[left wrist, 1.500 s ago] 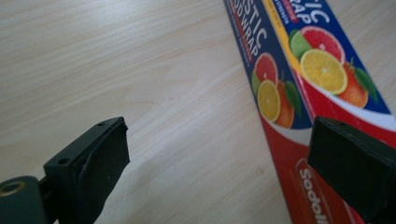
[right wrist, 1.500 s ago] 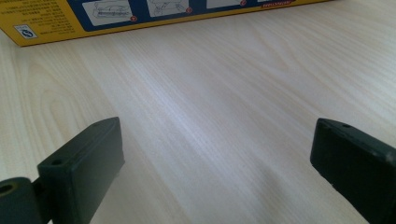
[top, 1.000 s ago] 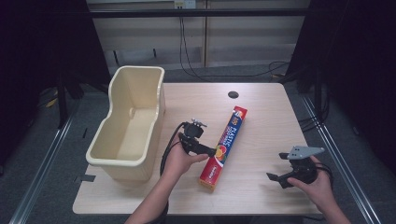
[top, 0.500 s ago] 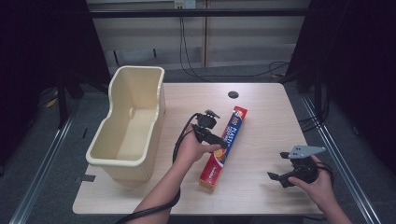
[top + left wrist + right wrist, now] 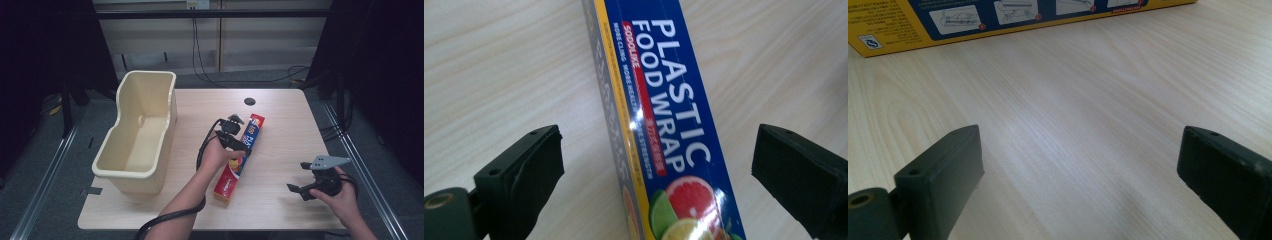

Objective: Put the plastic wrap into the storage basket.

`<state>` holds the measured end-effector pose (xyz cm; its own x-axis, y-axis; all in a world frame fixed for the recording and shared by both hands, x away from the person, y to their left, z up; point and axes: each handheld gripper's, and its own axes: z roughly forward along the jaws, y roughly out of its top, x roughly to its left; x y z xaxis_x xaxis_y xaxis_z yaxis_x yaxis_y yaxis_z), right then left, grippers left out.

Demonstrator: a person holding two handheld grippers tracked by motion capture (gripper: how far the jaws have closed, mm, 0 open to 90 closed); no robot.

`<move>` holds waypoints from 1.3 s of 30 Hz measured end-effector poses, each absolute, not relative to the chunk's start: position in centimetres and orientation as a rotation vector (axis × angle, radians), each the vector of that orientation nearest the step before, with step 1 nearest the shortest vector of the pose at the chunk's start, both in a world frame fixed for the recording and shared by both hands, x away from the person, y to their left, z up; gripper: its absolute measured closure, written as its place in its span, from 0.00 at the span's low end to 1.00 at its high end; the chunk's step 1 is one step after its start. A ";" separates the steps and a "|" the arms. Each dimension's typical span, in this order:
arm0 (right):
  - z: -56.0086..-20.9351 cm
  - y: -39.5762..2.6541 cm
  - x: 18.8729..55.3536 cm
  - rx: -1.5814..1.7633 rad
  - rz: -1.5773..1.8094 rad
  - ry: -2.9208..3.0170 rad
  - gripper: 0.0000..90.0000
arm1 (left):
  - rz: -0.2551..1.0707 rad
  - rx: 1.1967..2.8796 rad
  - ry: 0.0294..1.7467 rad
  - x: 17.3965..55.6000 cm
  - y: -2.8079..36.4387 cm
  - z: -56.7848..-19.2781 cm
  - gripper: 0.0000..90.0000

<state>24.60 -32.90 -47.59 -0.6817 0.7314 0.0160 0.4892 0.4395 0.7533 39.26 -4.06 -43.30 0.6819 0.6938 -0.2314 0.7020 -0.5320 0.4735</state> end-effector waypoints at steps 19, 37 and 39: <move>-47.5 -33.1 24.6 1.056 1.095 2.374 0.05 | -0.064 2.417 1.084 40.6 -6.1 -45.3 0.08; -47.3 -33.0 24.6 1.031 1.102 2.368 0.05 | -0.036 2.454 1.100 40.6 -8.0 -46.5 0.17; -47.3 -33.0 24.6 1.028 1.101 2.366 0.05 | -0.029 2.457 1.091 40.6 -8.0 -46.6 0.17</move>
<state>24.57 -33.03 -47.32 -0.6829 0.7305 0.0012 0.4712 0.4392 0.7649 40.61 -7.99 -46.65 0.6871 0.6995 -0.1964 0.7090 -0.5864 0.3917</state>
